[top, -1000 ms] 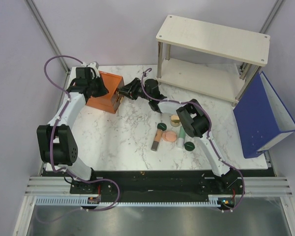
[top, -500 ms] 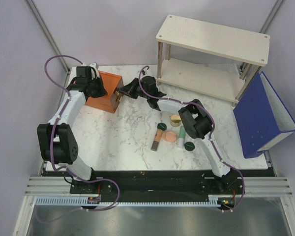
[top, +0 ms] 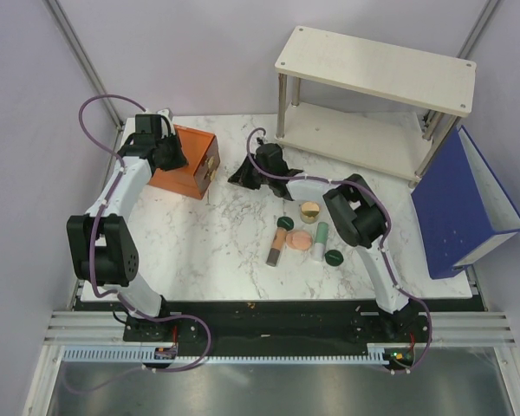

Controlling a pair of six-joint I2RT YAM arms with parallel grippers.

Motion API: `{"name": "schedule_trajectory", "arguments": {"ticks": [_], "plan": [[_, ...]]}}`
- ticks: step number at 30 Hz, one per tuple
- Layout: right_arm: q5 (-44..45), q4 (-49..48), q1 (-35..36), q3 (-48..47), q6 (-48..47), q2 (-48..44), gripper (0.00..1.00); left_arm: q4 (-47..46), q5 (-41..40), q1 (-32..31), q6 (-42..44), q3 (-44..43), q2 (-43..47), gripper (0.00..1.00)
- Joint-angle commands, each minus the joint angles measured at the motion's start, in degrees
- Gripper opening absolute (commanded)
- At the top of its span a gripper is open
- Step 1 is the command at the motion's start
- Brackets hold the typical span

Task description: Organize the makeup

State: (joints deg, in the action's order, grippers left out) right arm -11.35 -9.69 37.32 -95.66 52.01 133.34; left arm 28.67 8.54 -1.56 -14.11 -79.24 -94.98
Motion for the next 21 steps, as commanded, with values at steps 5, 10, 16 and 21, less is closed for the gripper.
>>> {"name": "schedule_trajectory", "arguments": {"ticks": [5, 10, 16, 21], "plan": [[-12.29, -29.67, -1.64, 6.01, 10.66, 0.17, 0.65, 3.59, -0.98, 0.33, -0.57, -1.18, -1.44, 0.02], [-12.46, -32.14, -1.64, 4.26, 12.14, 1.66, 0.77, 3.77, -0.54, 0.33, -0.57, -1.18, -1.52, 0.02], [-12.20, -34.34, -1.64, -1.01, 17.16, 6.14, 0.74, 3.77, -0.27, 0.33, -0.31, -1.35, -1.88, 0.02], [-12.38, -31.35, -1.64, -4.62, 16.98, 8.78, 0.75, 4.38, 0.17, 0.33, 0.05, -1.79, -2.31, 0.02]]}}
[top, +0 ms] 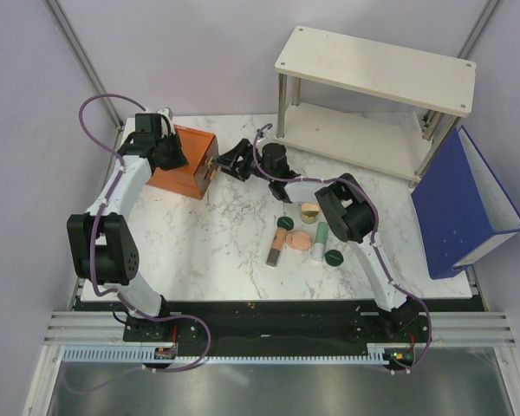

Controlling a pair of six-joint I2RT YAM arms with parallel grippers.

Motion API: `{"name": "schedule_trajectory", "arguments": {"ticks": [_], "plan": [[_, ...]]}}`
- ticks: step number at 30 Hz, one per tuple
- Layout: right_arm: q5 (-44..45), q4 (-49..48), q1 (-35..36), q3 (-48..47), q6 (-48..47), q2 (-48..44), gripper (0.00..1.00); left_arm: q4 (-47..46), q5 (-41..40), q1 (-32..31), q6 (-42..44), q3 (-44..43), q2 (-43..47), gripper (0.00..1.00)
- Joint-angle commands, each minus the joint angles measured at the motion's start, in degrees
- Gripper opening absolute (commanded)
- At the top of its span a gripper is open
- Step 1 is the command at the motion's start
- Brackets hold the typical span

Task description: Organize the makeup

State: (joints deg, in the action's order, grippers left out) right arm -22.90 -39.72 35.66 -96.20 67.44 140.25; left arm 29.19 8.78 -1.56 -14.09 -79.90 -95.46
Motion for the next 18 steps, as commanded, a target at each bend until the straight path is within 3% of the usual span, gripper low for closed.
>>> {"name": "schedule_trajectory", "arguments": {"ticks": [1, 18], "plan": [[-0.84, -1.32, 0.11, -4.86, 1.64, 2.14, 0.75, 3.77, -0.16, 0.33, 0.11, -1.22, -1.75, 0.02], [-0.40, 4.21, 0.73, -12.86, 3.22, 6.97, 0.68, 5.09, -0.16, 0.33, 0.99, -1.22, -2.80, 0.02]]}}
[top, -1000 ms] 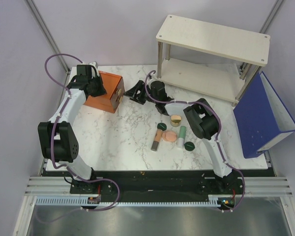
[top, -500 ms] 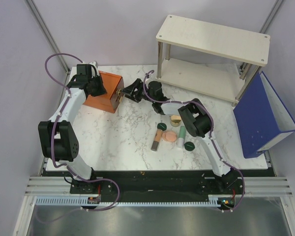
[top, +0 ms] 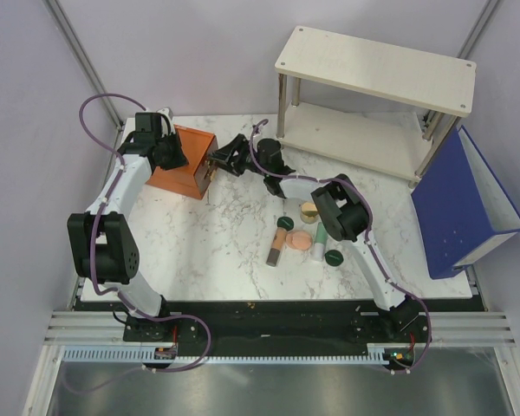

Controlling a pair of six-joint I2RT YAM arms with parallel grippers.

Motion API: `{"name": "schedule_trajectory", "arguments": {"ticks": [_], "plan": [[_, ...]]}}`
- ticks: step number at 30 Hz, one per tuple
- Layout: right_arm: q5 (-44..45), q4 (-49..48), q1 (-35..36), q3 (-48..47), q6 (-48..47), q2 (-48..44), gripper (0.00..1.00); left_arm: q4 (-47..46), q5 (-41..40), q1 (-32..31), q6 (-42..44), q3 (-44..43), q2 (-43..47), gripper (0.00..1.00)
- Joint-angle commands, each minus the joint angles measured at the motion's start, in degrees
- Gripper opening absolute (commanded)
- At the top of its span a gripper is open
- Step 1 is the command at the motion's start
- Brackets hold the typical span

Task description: Organize the makeup

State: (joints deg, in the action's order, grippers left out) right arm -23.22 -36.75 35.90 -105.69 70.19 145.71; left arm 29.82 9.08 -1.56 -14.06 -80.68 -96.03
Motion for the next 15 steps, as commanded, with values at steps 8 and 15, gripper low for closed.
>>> {"name": "schedule_trajectory", "arguments": {"ticks": [8, 15], "plan": [[-0.42, 3.00, 1.01, -4.00, 0.21, 1.86, 0.52, 4.80, -0.12, 0.33, 0.97, -0.97, -2.85, 0.02], [-1.56, 3.89, 1.54, -3.30, -0.06, 1.68, 0.24, 5.68, -0.56, 0.33, 1.15, -1.40, -3.38, 0.02]]}}
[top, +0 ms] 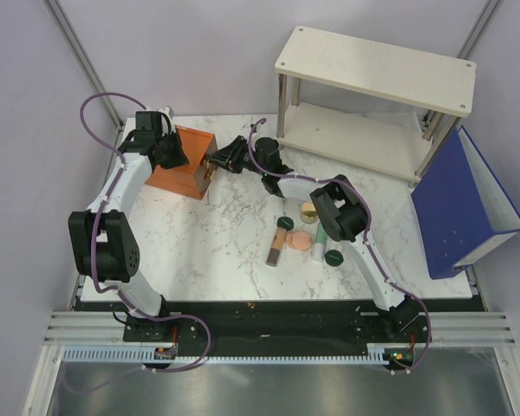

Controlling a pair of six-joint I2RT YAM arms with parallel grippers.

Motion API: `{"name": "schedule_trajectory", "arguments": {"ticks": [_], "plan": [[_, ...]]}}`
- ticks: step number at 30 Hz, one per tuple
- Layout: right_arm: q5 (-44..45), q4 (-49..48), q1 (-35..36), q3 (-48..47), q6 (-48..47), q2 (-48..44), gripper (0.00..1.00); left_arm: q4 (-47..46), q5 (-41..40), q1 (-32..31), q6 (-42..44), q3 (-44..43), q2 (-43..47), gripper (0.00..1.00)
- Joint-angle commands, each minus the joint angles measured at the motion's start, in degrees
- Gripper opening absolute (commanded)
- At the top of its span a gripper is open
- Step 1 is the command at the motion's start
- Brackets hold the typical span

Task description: Organize the makeup

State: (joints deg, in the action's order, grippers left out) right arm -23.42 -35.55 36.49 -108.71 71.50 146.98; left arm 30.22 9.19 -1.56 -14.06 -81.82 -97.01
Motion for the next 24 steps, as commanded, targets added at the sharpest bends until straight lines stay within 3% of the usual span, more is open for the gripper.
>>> {"name": "schedule_trajectory", "arguments": {"ticks": [1, 7, 14, 24], "plan": [[-1.80, 1.90, 0.95, 0.50, -0.67, 0.24, 0.18, 5.29, -0.58, 0.33, 1.15, -0.27, -2.57, 0.02], [-3.30, 0.22, 0.60, 3.58, -1.10, -2.04, 0.10, 5.73, -0.84, 0.33, 1.15, -0.36, -2.83, 0.02], [-4.79, -1.63, -1.24, 8.85, -1.72, -5.82, 0.06, 6.26, -1.28, 0.33, 1.23, -1.06, -3.36, 0.02], [-6.82, -1.72, -3.88, 25.99, -7.59, -18.21, 0.03, 7.05, -1.63, 0.33, 1.58, -1.41, -4.15, 0.02]]}}
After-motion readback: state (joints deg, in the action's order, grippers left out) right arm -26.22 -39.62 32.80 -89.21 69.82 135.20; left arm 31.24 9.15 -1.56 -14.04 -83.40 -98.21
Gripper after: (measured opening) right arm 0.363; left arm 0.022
